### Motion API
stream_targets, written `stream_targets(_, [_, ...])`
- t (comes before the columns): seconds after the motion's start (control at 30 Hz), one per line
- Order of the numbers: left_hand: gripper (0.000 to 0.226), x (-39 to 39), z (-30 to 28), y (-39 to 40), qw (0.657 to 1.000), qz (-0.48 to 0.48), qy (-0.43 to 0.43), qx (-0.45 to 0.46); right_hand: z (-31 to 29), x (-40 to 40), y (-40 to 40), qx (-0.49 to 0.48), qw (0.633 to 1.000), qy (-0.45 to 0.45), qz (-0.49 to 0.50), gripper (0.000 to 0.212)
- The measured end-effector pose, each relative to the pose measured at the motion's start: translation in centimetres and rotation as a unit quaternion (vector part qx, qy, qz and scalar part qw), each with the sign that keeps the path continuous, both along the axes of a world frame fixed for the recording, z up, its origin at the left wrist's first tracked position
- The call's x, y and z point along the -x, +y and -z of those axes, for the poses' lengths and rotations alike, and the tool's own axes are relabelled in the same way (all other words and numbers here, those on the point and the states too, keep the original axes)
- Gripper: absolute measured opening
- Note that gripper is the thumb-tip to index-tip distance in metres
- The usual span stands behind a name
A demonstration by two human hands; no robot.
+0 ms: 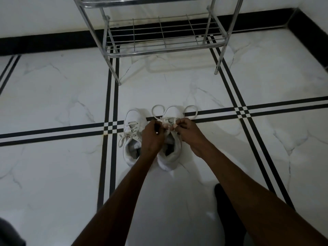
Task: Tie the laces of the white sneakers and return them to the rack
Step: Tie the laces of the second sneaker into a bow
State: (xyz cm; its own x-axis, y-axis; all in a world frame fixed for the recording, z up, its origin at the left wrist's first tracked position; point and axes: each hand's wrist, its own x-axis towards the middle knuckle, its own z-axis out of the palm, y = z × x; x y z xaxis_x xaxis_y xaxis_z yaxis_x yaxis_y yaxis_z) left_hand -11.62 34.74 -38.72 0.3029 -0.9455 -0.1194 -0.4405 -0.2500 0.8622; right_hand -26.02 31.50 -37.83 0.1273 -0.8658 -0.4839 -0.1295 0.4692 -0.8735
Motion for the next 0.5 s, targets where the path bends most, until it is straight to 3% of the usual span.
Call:
stream_targets(0.07, [0.029, -0.5, -0.2, 0.2, 0.993, 0.002, 0.111, -0.031, -0.7, -0.1, -0.4, 0.015, 1.000, -0.010, 0.020, 0.019])
stream_targets(0.17, [0.025, -1.0, -1.8, 0.5, 0.972, 0.002, 0.234, -0.022, -2.3, -0.5, -1.1, 0.059, 0.998, -0.008, 0.034, 0.023])
stream_targets(0.27, [0.027, -1.4, -3.9, -0.2, 0.979, 0.033, 0.197, 0.046, -3.6, -0.9, -1.4, 0.132, 0.988, 0.071, -0.050, 0.013])
stream_targets(0.37, [0.026, -1.8, -5.5, -1.2, 0.985, 0.065, 0.136, 0.088, -4.7, -0.7, -1.8, 0.170, 0.945, 0.178, -0.216, 0.017])
stream_targets(0.43, [0.026, -1.8, -6.0, -1.7, 0.986, 0.090, 0.121, 0.077, -5.6, -0.4, -1.8, 0.135, 0.922, 0.185, -0.311, 0.014])
stream_targets(0.5, [0.035, -2.1, -5.7, -2.1, 0.986, 0.125, 0.097, 0.054, -6.2, -0.5, -1.7, 0.125, 0.917, 0.172, -0.337, 0.021])
